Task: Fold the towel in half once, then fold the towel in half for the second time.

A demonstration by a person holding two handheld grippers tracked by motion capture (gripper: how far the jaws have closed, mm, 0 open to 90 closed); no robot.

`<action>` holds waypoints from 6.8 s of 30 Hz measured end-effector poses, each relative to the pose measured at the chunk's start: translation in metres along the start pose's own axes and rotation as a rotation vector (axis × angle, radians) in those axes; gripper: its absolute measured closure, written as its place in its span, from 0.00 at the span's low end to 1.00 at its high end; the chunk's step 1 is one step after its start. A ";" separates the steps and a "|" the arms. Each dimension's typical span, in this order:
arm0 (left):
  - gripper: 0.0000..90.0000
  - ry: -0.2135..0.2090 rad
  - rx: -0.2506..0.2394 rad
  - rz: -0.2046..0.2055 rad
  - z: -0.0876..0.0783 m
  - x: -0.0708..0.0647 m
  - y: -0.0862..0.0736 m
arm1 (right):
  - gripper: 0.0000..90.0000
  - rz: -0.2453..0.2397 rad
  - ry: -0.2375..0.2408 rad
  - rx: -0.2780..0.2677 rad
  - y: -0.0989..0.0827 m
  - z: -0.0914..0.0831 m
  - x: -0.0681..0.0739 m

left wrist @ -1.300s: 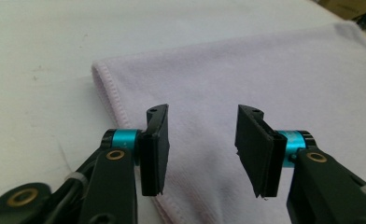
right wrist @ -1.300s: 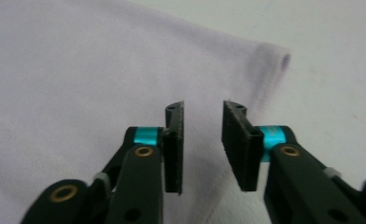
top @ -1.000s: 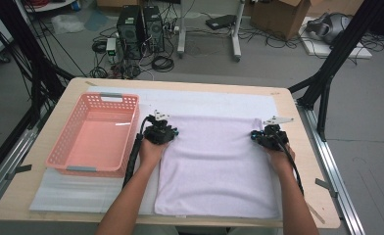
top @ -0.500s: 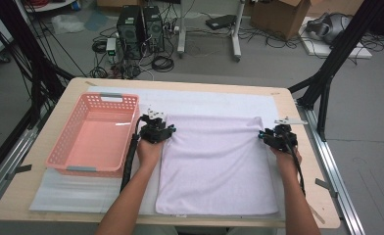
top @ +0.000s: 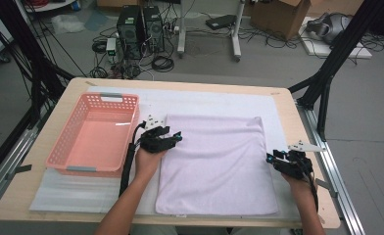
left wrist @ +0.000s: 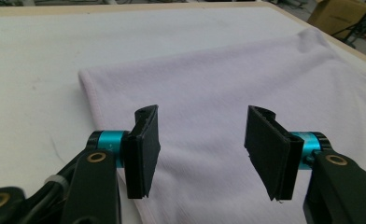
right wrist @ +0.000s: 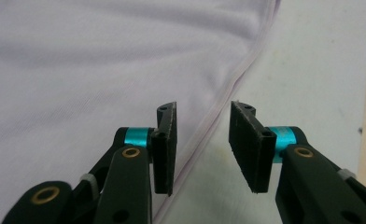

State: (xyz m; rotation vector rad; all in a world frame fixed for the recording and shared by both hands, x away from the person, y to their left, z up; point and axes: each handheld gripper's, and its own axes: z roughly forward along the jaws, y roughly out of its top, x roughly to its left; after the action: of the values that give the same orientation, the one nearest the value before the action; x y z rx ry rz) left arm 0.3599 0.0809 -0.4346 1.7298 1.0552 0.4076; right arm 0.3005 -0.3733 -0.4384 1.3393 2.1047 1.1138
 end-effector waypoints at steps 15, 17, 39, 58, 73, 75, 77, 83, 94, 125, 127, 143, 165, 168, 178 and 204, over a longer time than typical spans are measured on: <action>0.45 -0.019 0.080 0.004 -0.076 -0.032 -0.059 | 0.69 0.003 0.042 0.055 -0.052 -0.054 0.039; 0.46 -0.028 0.115 -0.002 -0.084 -0.034 -0.064 | 0.71 0.003 0.034 0.084 -0.060 -0.059 0.044; 0.51 -0.146 0.009 0.053 -0.114 -0.043 -0.071 | 0.57 0.031 0.032 -0.004 -0.062 -0.090 0.045; 0.25 -0.182 -0.134 0.101 -0.090 -0.022 -0.052 | 0.24 -0.071 -0.046 -0.139 -0.029 -0.058 0.043; 0.23 -0.202 -0.100 0.048 -0.083 -0.016 -0.038 | 0.23 -0.048 -0.047 -0.140 -0.027 -0.061 0.033; 0.23 -0.220 -0.091 0.024 -0.077 -0.011 -0.031 | 0.23 -0.054 -0.044 -0.138 -0.025 -0.060 0.031; 0.23 -0.218 -0.073 0.026 -0.071 -0.008 -0.022 | 0.23 -0.057 -0.037 -0.130 -0.023 -0.058 0.030; 0.24 -0.168 -0.055 0.047 -0.051 0.003 0.004 | 0.21 -0.056 -0.011 -0.088 -0.008 -0.044 0.019; 0.25 -0.129 -0.002 0.085 -0.012 0.020 0.025 | 0.28 -0.029 0.074 -0.009 0.029 0.003 -0.009; 0.53 0.214 0.187 0.032 0.052 0.033 0.013 | 0.65 0.029 -0.032 0.127 0.071 0.097 -0.046; 0.59 0.210 0.183 0.032 0.052 0.034 0.013 | 0.72 0.027 -0.022 0.126 0.071 0.097 -0.045; 0.96 0.136 -0.052 -0.109 0.032 0.037 0.030 | 0.97 0.110 -0.041 -0.056 0.081 0.077 -0.045; 0.95 -0.021 -0.057 -0.049 -0.025 0.010 0.032 | 0.96 0.070 0.069 -0.119 0.072 0.002 -0.023; 0.95 -0.051 -0.060 -0.029 -0.036 0.002 0.026 | 0.96 0.068 0.079 -0.123 0.060 -0.009 -0.019; 0.95 -0.097 -0.032 0.016 -0.062 -0.014 -0.011 | 0.96 0.059 0.112 -0.105 0.018 -0.028 -0.002; 0.93 -0.159 0.099 -0.012 -0.039 -0.005 -0.024 | 0.92 0.061 0.074 0.030 0.030 0.001 0.000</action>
State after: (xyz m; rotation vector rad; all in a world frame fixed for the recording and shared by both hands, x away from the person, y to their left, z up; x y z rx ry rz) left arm 0.3189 0.1022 -0.4389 1.8107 0.9841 0.2085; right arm 0.3179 -0.3661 -0.4155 1.4050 2.1542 1.1782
